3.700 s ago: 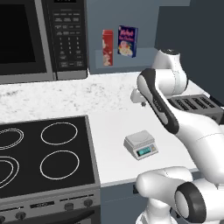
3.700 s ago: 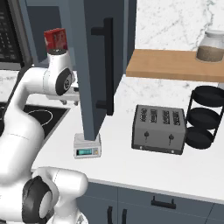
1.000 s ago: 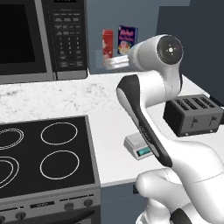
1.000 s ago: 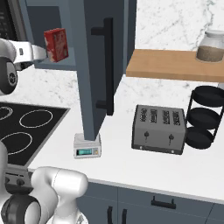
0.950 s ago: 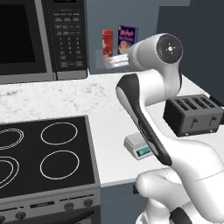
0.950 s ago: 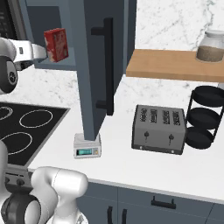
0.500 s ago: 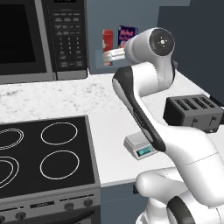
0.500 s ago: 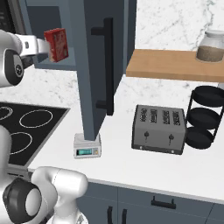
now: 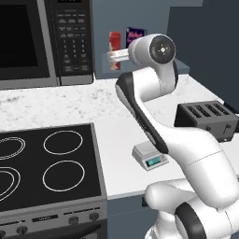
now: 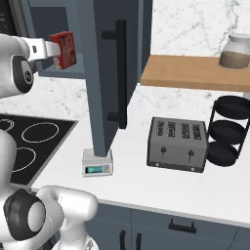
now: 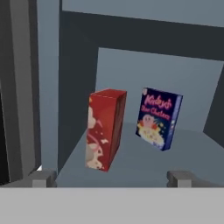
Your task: Pick the cereal and place it on the digital scale for weighing, and close the cabinet.
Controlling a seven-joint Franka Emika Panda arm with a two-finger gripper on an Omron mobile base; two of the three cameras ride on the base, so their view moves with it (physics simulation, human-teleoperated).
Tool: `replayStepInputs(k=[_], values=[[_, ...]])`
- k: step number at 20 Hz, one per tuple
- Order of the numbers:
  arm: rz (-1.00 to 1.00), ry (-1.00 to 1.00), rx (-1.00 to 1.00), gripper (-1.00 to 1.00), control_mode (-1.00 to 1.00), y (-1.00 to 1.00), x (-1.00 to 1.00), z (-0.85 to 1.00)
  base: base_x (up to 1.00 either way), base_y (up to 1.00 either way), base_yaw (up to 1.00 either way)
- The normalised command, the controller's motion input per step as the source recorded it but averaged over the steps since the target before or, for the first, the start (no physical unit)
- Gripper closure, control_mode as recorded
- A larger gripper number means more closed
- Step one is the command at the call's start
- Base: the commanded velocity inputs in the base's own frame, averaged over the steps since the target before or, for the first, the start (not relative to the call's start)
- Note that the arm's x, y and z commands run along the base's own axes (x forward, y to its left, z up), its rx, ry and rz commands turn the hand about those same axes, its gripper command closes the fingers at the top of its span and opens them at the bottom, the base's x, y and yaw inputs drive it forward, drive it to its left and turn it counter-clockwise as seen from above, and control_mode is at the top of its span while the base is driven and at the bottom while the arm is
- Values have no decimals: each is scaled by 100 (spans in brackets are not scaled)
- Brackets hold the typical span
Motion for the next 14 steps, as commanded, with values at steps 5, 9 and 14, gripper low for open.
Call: replayStepInputs(k=[5, 9, 14], values=[[-5, -8, 0, -100, -100, 0, 20, 0, 0, 0, 0], [-5, 0, 0, -100, -100, 0, 26, 0, 0, 0, 0], [-4, 0, 0, -100, -100, 0, 28, 0, 0, 0, 0]])
